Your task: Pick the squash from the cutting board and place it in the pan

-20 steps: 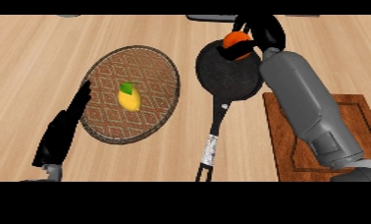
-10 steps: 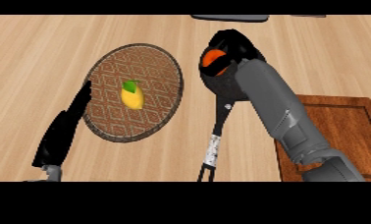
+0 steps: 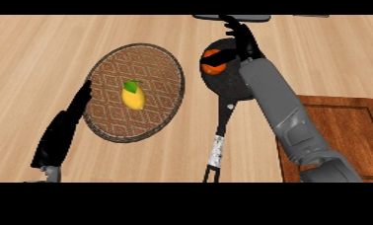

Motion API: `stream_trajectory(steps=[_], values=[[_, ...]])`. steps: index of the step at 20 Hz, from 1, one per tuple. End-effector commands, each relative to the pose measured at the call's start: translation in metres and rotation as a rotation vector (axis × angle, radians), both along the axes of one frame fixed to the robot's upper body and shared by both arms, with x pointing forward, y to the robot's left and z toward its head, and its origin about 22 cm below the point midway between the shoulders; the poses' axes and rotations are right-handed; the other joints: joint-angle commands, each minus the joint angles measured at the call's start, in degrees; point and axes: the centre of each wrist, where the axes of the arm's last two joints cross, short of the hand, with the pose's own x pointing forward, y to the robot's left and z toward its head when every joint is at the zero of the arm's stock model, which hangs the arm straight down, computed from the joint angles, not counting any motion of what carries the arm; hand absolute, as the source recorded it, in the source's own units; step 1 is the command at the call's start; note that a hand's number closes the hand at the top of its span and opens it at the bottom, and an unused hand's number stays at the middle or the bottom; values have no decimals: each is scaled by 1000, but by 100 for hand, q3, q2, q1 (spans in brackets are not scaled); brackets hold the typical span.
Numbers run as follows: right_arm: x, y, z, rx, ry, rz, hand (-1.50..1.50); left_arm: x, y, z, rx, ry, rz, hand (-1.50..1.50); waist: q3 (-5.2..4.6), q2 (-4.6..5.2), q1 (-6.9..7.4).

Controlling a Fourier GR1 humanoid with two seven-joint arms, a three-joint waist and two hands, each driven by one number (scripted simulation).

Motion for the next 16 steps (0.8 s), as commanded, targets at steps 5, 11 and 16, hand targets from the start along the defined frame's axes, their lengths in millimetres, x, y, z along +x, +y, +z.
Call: stream_trajectory(steps=[5, 11, 16], values=[[12, -33, 20, 199, -150, -287, -150, -15, -7, -22, 0, 16, -4, 0, -6, -30, -66], [4, -114, 6, 243, -204, -428, -150, 2, -1, 2, -11, 16, 16, 0, -1, -53, -175], [-17, -196, 0, 228, -258, -419, -150, 3, 3, -7, 1, 20, 34, 0, -3, -83, -255]])
